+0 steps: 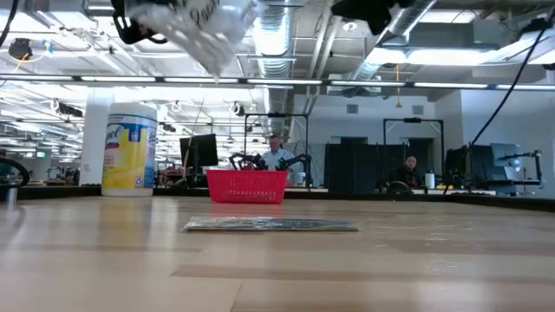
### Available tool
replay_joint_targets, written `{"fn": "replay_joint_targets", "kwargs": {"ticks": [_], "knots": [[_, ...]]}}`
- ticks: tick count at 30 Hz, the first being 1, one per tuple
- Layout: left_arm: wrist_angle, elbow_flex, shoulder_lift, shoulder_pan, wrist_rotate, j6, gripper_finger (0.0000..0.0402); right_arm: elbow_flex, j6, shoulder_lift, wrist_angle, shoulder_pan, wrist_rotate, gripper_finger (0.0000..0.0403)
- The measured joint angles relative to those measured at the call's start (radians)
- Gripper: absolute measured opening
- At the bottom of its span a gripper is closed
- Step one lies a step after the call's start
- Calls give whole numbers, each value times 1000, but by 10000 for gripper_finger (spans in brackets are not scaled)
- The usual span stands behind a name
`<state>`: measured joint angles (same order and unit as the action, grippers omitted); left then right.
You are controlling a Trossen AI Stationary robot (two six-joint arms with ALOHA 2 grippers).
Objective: Pick & Place Travel size toiletries
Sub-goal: Put the cotton pack into the bottom red basket
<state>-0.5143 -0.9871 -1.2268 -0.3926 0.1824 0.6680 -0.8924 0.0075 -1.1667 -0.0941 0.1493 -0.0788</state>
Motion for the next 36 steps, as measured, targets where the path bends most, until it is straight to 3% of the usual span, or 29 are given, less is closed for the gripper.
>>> {"fn": "replay_joint_targets", "kwargs": {"ticks": [7, 16, 24, 31, 36], "knots": [[-3, 0, 9, 104, -125, 56, 0, -77, -36, -114, 62, 0, 0, 176], [-2, 1, -61, 183, -132, 56, 0, -295, -164, -350, -64, 43, 4, 161], [17, 2, -57, 198, -134, 21, 1, -568, -166, -555, -280, 32, -36, 150], [27, 2, -57, 198, -131, 5, 4, -672, -172, -665, -347, 26, -34, 148], [38, 2, -57, 197, -126, -14, 4, -675, -163, -672, -405, 16, -34, 143]]}}
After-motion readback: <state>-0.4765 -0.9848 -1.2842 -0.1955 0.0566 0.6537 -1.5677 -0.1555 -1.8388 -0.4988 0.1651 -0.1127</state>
